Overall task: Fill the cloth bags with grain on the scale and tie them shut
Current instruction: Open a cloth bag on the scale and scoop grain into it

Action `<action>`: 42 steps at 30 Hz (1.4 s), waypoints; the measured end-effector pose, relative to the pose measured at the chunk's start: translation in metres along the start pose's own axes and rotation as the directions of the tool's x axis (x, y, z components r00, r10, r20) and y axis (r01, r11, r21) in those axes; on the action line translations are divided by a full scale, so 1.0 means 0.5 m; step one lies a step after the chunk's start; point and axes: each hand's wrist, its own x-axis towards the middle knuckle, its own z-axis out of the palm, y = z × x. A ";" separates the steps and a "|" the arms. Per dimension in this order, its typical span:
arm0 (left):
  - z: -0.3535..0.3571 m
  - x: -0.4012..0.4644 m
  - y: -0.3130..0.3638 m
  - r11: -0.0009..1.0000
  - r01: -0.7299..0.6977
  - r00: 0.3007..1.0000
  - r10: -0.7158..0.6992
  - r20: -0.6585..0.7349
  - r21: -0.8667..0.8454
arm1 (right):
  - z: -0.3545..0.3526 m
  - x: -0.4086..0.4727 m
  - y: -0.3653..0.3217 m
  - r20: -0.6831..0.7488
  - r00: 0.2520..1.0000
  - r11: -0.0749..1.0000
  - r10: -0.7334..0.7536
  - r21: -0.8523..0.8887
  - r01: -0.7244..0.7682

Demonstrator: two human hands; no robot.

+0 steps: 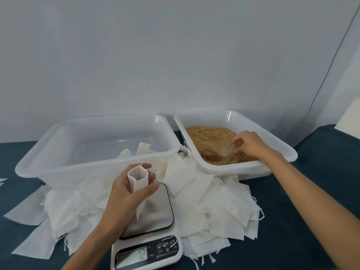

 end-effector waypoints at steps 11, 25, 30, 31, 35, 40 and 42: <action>-0.001 0.005 -0.019 0.999 -0.024 1.000 0.024 -0.010 0.021 | -0.014 -0.012 0.012 -0.004 1.000 0.988 -0.016 0.156 0.017; 0.010 0.003 -0.005 0.999 0.019 1.000 -0.019 -0.012 0.046 | -0.065 -0.168 -0.226 0.051 0.854 0.797 -0.518 0.390 0.461; 0.001 0.001 -0.002 0.997 0.043 0.999 -0.042 -0.013 0.060 | -0.057 -0.182 -0.279 -0.016 0.816 0.804 -0.578 0.159 0.573; 0.001 0.001 -0.001 0.998 0.039 0.999 -0.038 -0.017 0.053 | -0.058 -0.182 -0.285 -0.037 0.813 0.803 -0.582 0.133 0.581; 0.000 0.003 0.000 0.998 0.034 0.999 -0.033 -0.029 0.050 | -0.073 -0.183 -0.304 -0.084 0.775 0.778 -0.626 -0.005 0.628; 0.002 0.002 -0.002 0.998 0.053 0.998 -0.052 -0.025 0.039 | -0.083 -0.181 -0.317 -0.077 0.722 0.725 -0.688 -0.129 0.677; 0.004 0.001 0.000 0.998 0.052 0.998 -0.051 -0.028 0.031 | -0.081 -0.179 -0.320 -0.075 0.711 0.712 -0.700 -0.151 0.685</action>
